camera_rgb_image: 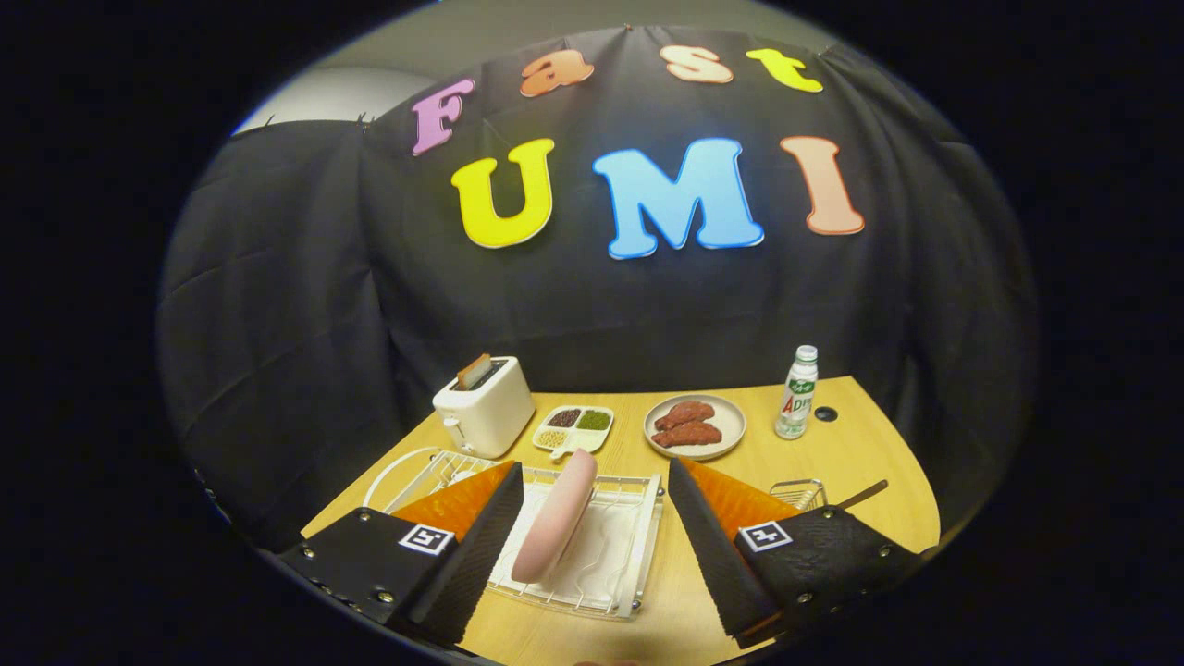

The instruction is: Take the plate from the dish rack, then take the spoon from the basket and place it into the plate.

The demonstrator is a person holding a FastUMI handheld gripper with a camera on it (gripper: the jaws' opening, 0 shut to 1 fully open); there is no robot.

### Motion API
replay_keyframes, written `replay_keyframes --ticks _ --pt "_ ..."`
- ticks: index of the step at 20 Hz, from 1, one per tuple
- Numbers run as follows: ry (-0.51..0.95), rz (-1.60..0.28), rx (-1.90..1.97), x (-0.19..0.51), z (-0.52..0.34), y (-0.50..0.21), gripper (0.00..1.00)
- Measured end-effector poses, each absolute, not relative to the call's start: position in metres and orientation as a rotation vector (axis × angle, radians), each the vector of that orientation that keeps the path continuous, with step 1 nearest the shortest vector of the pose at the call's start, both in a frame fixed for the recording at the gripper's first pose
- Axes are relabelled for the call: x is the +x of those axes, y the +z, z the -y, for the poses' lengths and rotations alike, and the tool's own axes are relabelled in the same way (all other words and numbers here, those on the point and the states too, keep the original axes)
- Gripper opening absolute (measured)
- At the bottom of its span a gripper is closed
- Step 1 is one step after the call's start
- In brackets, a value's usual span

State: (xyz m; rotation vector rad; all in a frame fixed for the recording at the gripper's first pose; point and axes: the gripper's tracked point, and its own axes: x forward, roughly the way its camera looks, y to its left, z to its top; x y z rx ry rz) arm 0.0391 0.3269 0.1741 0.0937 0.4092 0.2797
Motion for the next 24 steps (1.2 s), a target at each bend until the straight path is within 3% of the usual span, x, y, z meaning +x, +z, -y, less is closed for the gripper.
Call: replay_keyframes --ticks 9,16,19,21,22,23,24 --pt "0.318 -0.857 0.012 0.082 -0.363 0.078 0.97" --pt "0.369 -1.082 -0.060 0.090 -0.379 0.036 0.97" --pt "0.349 -1.141 -0.050 0.093 -0.377 0.028 0.82" --pt "0.350 -1.181 -0.045 0.092 -0.381 0.021 0.60" --pt "0.323 -1.207 -0.072 0.090 -0.374 0.020 0.58" --pt "0.332 -1.222 -0.087 0.089 -0.376 0.020 0.49" --pt "0.331 -1.227 -0.116 0.090 -0.375 0.020 0.49"
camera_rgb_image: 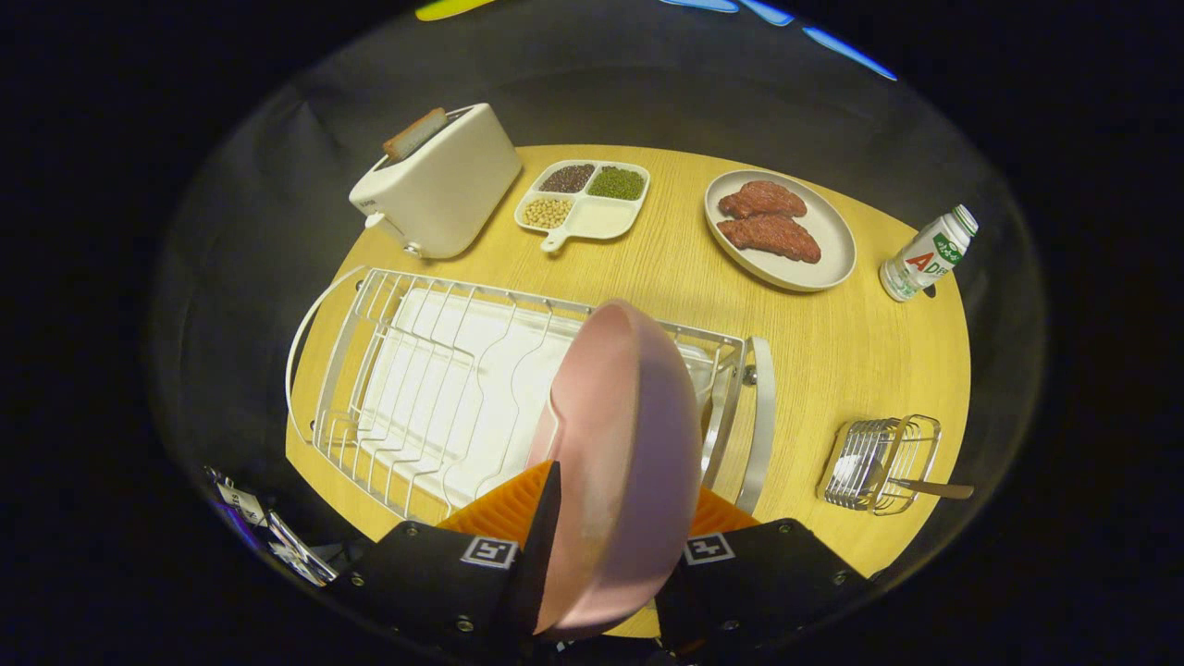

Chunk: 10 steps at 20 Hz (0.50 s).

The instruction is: Take the plate from the dish rack, then take the spoon from the basket and place it into the plate.

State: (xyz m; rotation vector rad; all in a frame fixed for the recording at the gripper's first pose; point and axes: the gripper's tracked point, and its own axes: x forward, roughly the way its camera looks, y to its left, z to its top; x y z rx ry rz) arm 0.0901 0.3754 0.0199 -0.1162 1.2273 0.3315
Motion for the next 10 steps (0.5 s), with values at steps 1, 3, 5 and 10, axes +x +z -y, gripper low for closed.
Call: replay_keyframes --ticks 1,3,5,10 --pt "0.313 -1.242 -0.144 0.090 -0.373 0.019 0.48" --pt "0.254 -1.272 -0.154 0.089 -0.367 0.020 0.45" --pt "0.228 -1.295 -0.167 0.092 -0.363 0.023 0.42" --pt "0.216 -1.284 -0.194 0.099 -0.361 0.034 0.38"
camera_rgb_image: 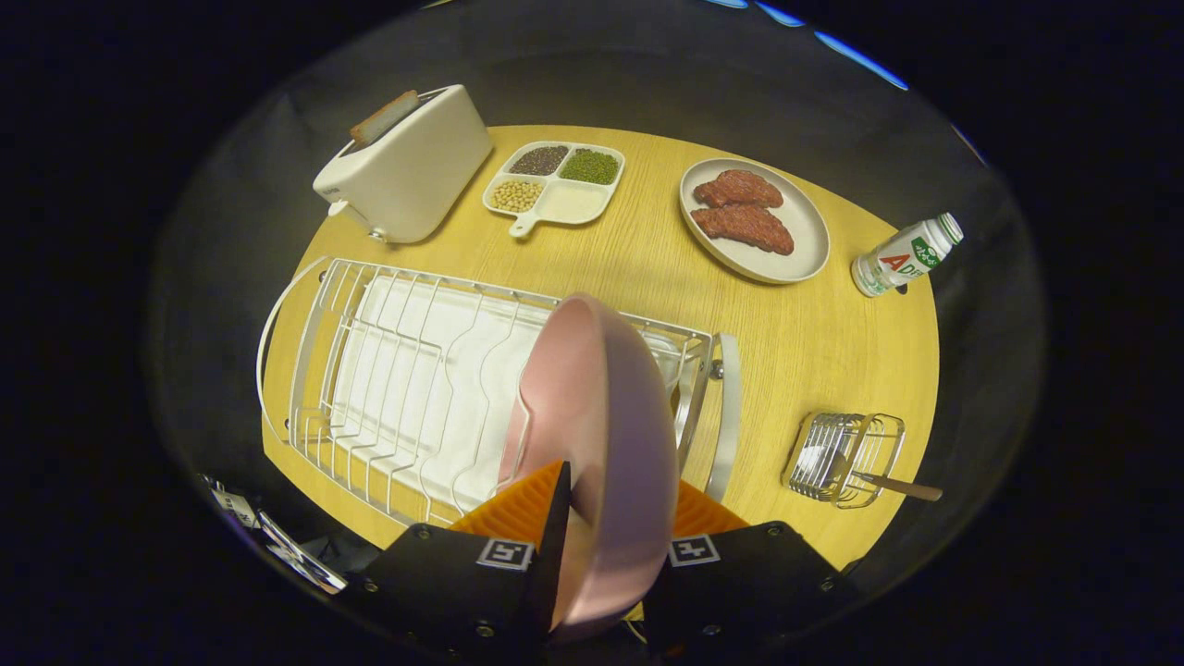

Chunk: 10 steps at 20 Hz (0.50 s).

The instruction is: Take the plate from the dish rack, then take the spoon from the basket and place it into the plate.

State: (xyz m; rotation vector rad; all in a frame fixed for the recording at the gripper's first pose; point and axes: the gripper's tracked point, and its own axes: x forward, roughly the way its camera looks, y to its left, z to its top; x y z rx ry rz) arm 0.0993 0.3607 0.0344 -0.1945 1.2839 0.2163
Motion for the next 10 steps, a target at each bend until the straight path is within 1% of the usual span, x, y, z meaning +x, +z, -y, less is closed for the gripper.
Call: replay_keyframes --ticks 4,5,10 --pt "0.204 -1.244 -0.243 0.113 -0.357 0.048 0.37" --pt "0.196 -1.254 -0.238 0.111 -0.358 0.046 0.33" --pt "0.201 -1.257 -0.261 0.114 -0.359 0.046 0.33"
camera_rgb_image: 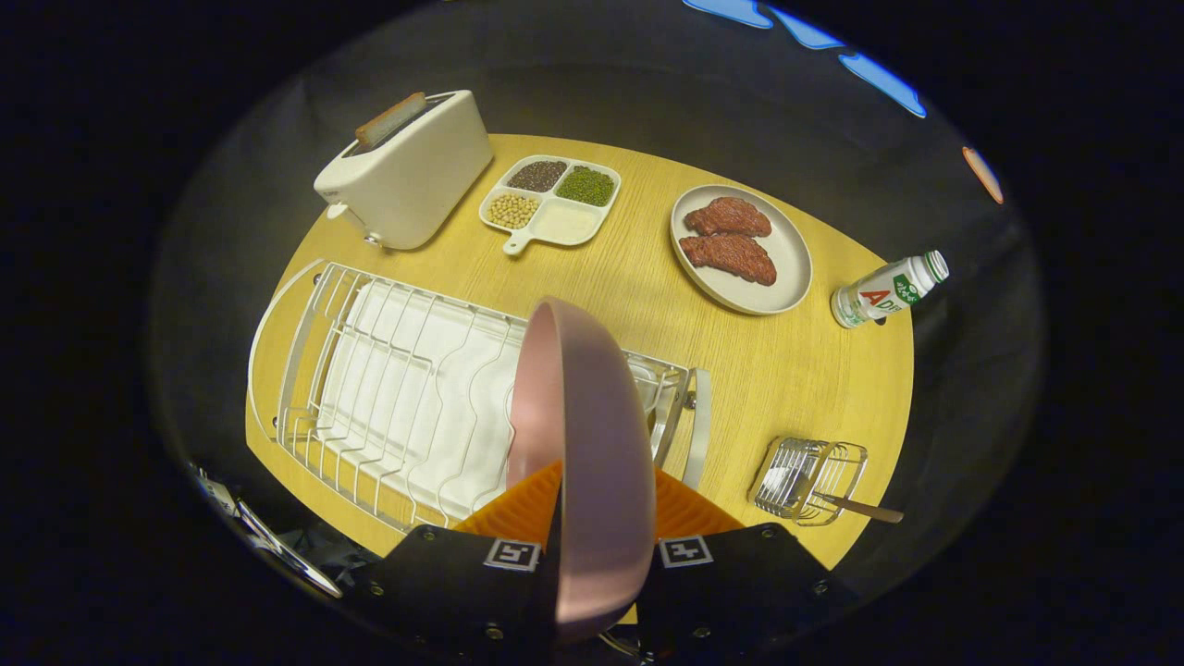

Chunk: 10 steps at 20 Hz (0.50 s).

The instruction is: Take the plate from the dish rack, then take the spoon from the basket and place it into the plate.

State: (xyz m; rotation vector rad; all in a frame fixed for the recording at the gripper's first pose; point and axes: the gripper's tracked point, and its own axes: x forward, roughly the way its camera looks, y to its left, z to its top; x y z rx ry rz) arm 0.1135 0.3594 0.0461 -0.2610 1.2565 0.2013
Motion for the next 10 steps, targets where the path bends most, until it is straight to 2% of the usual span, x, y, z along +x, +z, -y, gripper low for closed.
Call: replay_keyframes --ticks 10 --pt "0.212 -1.239 -0.326 0.1253 -0.3632 0.0532 0.32"
